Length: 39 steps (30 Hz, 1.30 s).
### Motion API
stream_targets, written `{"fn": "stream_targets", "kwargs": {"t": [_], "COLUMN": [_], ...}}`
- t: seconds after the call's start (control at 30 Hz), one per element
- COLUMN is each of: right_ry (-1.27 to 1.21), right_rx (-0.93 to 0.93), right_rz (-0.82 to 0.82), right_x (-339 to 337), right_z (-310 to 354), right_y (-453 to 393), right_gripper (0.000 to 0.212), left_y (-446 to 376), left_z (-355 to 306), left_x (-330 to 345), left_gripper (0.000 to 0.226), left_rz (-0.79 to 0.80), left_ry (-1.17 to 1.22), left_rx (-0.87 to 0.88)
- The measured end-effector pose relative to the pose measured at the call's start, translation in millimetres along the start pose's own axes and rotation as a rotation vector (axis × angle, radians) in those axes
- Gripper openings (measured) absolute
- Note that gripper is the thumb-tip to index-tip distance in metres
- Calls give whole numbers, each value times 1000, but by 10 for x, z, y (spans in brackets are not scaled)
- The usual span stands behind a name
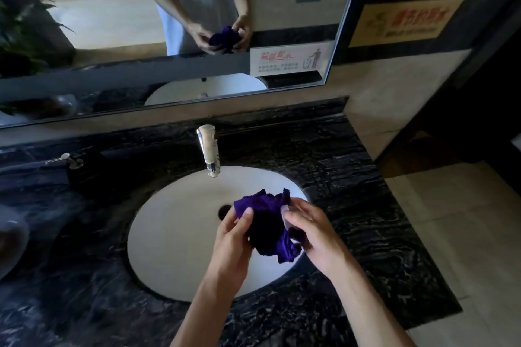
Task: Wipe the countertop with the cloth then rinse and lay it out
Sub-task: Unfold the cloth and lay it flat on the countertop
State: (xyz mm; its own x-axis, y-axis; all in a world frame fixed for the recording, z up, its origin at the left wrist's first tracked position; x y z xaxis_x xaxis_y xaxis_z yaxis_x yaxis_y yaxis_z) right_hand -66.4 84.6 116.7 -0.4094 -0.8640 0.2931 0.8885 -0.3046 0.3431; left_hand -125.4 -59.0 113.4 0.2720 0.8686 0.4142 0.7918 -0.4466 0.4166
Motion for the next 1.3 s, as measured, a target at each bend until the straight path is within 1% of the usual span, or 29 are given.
{"fn": "stream_targets", "kwargs": {"t": [0.07,0.13,0.27,0.43,0.5,0.53,0.6,0.67,0.7,0.73,0.8,0.87,0.9,0.93,0.97,1.0,1.07,1.13,1.2,1.3], "right_ry": [80,145,220,117,94,91,67,23,14,11,9,13,19,24,34,46,116,212,298,383], "right_rx": [-33,-65,-82,-124,-172,-197,-232,-245,-245,-251,-273,-280,-279,-277,-276,-280,-292,-302,-295,-278], "right_rz": [39,42,79,58,34,16,-17,-42,-51,-59,-79,-105,-117,-129,-137,-140,-116,-79,-73,-141], "right_x": [-172,-339,-615,-949,-1068,-1127,-1243,-1353,-1404,-1454,-1546,-1631,-1669,-1716,-1764,-1819,-1894,-1959,-2050,-2206], "right_z": [107,216,331,393,437,455,482,506,515,524,556,585,604,621,644,663,709,714,687,661], "right_y": [18,40,55,94,134,148,170,181,188,192,204,218,228,237,250,267,326,399,477,586], "right_gripper": [28,28,30,25,15,11,10,12,12,12,13,15,17,17,17,14,9,22,32,40], "left_y": [20,38,74,77,65,66,72,55,41,32,34,39,37,34,29,28,59,114,151,151], "left_z": [39,82,183,339,357,352,340,345,354,368,389,411,421,440,452,461,475,511,561,635], "left_x": [152,316,633,888,969,1024,1126,1163,1159,1161,1190,1224,1225,1212,1188,1171,1183,1210,1235,1271], "left_gripper": [30,27,24,23,21,27,45,68,75,78,71,47,32,22,21,24,25,28,37,40], "left_rz": [-51,-79,-37,43,77,107,168,194,201,214,242,236,222,208,191,183,189,178,172,172], "left_ry": [4,-8,-41,-19,-9,-9,-22,-123,-198,-274,-421,-534,-566,-591,-617,-641,-656,-665,-669,-637], "left_rx": [26,51,64,52,77,89,89,87,92,101,127,139,131,121,123,140,177,179,173,167]}}
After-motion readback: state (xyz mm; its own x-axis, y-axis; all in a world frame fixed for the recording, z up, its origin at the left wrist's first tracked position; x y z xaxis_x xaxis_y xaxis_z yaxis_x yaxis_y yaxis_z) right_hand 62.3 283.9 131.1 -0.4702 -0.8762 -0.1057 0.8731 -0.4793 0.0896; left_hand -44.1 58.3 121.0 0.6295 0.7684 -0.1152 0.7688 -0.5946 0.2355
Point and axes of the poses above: each hand's wrist, its own y-axis away from the middle knuckle, its own x-axis out of the palm, z = x × y, the point moved 7 cm from there along -y, towards the middle knuckle, and after that the axes turned 2 degrees about -z, right-handed, at the moved point
